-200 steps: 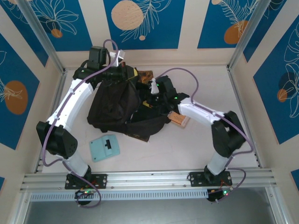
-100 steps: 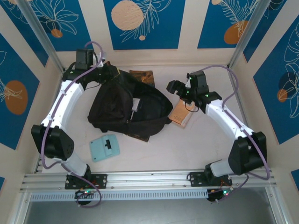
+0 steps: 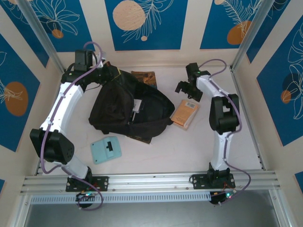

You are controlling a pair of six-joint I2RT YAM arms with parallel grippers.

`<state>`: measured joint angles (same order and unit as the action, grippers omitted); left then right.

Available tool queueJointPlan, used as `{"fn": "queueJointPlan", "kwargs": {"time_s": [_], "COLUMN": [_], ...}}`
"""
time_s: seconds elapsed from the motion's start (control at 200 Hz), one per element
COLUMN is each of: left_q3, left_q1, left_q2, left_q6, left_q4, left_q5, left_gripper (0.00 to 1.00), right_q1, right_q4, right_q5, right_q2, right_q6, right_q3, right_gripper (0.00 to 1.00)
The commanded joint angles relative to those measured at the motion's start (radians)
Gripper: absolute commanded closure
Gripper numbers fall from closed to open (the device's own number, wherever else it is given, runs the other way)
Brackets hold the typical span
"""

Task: Pack books, pencil case, and school supplies into a backpack

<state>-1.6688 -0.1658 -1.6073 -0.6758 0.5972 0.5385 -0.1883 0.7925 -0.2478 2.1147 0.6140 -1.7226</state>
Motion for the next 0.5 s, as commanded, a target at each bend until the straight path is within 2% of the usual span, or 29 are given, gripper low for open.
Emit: {"fn": "queueJointPlan", "kwargs": {"time_s": [0.0,0.11,0.25,0.495], "left_q3": [-0.008,-0.003,-0.001,0.006], "left_q1": [0.014,0.013,0.011,0.011], "left_q2": [-0.004,-0.01,-0.019,-0.016], "left_q6": [-0.007,-0.016,-0.024,-0.024], "left_q4": [-0.057,-0.066,-0.071,-0.076], "left_q5": [0.033,0.046,0.062,0.063], "left_gripper": [1.0,1.0,1.0,1.0], "right_q1": [-0.05,-0.057,-0.051,-0.001], "right_q4": [0.12,0.076,-0.024,-0.151], "right_q5": [0.025,0.065,0.122,0.251], "right_q2": [0.028,-0.005,-0.119,-0.292], "right_q6": [-0.054,-0.032,0.02,0.156], "right_q3": [0.005,0.103,0.278,0.535], "right_gripper": [0.01,0.05,0.08,0.13]}}
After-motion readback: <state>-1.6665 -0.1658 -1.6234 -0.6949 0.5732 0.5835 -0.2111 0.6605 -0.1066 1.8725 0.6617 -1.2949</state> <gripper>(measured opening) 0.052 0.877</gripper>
